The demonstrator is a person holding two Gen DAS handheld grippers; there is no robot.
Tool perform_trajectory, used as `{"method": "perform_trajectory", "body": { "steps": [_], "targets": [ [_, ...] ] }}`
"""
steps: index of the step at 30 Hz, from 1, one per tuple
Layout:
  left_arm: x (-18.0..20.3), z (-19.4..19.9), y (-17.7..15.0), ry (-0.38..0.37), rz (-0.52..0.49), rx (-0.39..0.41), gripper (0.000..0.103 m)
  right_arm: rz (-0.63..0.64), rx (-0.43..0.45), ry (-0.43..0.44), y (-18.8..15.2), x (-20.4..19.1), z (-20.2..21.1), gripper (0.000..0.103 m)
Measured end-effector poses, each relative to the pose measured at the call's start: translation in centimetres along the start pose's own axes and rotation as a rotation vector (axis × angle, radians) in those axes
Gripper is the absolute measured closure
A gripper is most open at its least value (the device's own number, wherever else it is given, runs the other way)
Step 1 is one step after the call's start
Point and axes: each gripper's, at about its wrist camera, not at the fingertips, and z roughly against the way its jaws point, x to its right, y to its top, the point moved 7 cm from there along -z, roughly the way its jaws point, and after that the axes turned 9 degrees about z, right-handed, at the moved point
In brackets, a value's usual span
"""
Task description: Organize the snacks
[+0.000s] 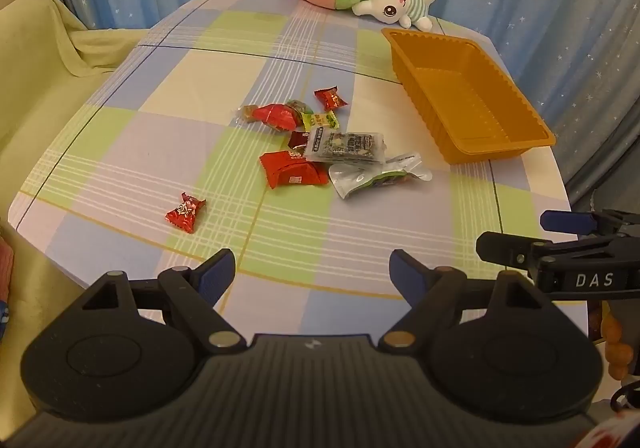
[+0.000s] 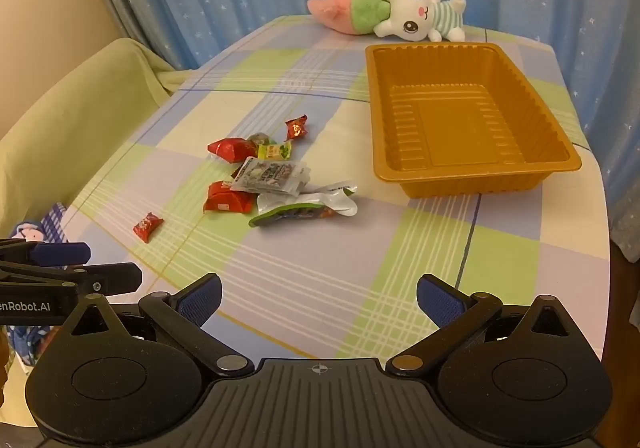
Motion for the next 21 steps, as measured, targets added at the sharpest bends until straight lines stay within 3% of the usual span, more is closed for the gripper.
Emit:
{"method": "perform_trajectory", "body": {
  "steps": [21],
  "targets": [
    [-0.01,-0.02,-0.07,0.004,-0.001,-0.012,0.020,0.001,-0.010,0.000,0.31,-0.10,-0.48,0.000]
  ]
}}
